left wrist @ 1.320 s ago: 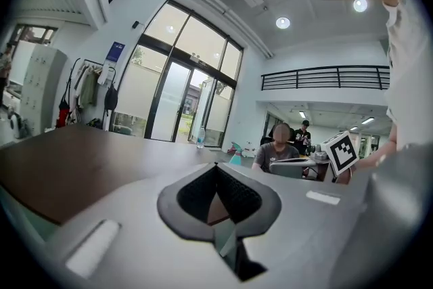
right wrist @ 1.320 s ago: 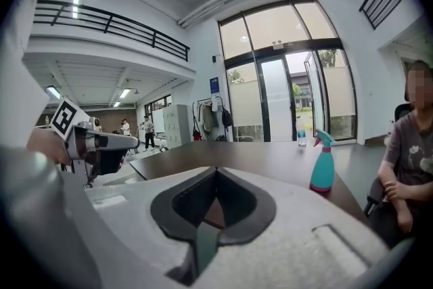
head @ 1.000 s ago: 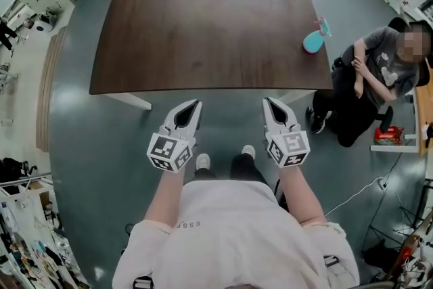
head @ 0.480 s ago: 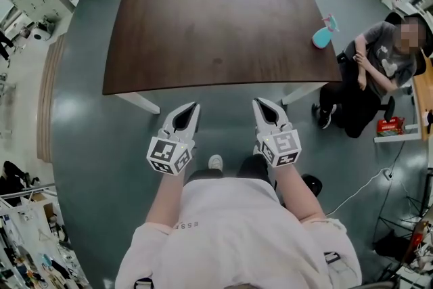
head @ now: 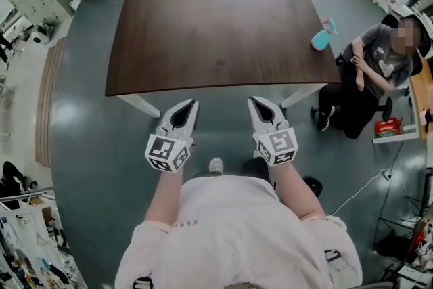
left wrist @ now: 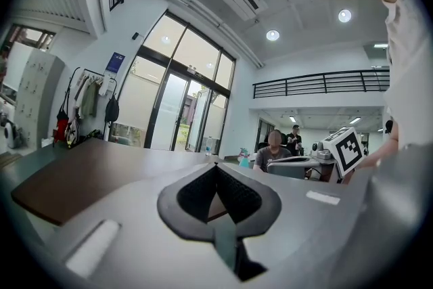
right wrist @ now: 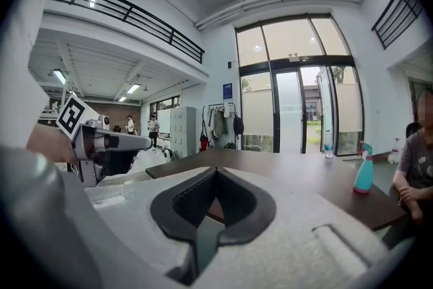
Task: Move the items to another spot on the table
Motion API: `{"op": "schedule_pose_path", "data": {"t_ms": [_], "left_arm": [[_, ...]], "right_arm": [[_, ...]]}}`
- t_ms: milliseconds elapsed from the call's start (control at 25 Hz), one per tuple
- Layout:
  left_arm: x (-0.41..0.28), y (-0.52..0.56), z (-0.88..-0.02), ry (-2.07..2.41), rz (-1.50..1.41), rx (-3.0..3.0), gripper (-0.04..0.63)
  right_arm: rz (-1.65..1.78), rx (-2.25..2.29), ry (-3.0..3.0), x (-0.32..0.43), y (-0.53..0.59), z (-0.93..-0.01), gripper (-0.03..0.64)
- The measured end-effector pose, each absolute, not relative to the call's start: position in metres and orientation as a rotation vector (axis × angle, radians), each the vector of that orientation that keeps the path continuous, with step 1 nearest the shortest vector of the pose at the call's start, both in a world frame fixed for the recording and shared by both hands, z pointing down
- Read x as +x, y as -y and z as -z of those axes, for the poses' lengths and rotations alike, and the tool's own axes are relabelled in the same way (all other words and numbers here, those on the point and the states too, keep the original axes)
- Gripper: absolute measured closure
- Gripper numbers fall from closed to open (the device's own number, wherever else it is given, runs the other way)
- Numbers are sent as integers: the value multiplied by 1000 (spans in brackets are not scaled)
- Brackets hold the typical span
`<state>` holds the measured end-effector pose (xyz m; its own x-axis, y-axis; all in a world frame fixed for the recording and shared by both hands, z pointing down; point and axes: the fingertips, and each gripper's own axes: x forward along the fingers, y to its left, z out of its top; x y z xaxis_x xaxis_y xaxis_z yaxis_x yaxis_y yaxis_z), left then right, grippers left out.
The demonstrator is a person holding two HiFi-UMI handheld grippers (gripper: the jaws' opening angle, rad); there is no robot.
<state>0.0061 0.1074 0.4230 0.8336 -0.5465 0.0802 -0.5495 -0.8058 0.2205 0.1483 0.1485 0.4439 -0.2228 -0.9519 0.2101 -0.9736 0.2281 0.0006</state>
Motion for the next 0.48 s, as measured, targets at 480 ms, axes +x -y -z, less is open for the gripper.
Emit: {"op": "schedule_pose_path", "data": {"t_ms": [480], "left_arm": [[23, -115, -422, 795, 4, 2792, 580]], "right_arm": [[-177, 1862, 2309, 159, -159, -438, 626]]}}
